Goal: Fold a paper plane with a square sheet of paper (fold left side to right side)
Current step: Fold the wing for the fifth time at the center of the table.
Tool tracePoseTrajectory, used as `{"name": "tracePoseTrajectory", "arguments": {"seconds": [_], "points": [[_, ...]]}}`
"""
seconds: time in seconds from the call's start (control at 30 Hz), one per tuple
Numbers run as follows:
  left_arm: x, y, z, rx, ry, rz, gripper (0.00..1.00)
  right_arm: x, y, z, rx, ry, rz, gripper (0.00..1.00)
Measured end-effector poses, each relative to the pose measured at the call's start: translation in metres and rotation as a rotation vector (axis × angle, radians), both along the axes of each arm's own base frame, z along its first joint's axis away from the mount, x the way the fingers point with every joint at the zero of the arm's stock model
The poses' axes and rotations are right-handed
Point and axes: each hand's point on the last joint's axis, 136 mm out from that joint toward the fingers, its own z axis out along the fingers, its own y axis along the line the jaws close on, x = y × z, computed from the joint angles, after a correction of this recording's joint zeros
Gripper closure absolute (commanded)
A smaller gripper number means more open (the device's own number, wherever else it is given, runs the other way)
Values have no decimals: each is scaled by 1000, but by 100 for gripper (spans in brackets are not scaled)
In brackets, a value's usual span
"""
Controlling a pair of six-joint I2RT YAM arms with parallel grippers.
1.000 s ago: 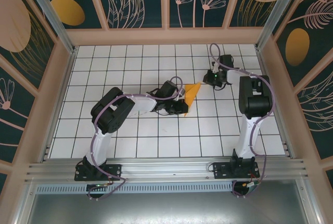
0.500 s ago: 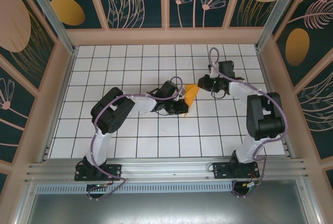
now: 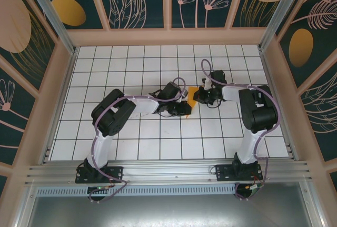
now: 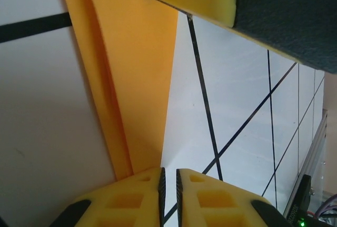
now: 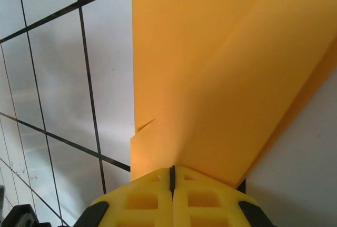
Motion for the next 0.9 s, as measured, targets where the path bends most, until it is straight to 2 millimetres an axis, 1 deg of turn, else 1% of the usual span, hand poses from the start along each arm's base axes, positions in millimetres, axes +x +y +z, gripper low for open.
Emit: {"name": "tracePoseTrajectory", "arguments": {"seconds": [0.07, 0.3, 0.37, 0.63, 0.9], "points": [[-1, 2, 3, 7, 0, 0, 83, 0, -2, -2, -12, 5, -5, 100], [-3, -1, 27, -24, -12, -18, 83, 2, -2, -4, -14, 12, -6, 100], [-4, -3, 31, -36, -9, -29, 83, 1, -2, -4, -14, 12, -6, 100], [-12, -5, 33, -55, 19, -60, 83, 2, -2, -4, -15, 12, -6, 100], [-15, -11, 27, -39, 30, -84, 82, 2, -1, -5, -21, 13, 3, 100]]}}
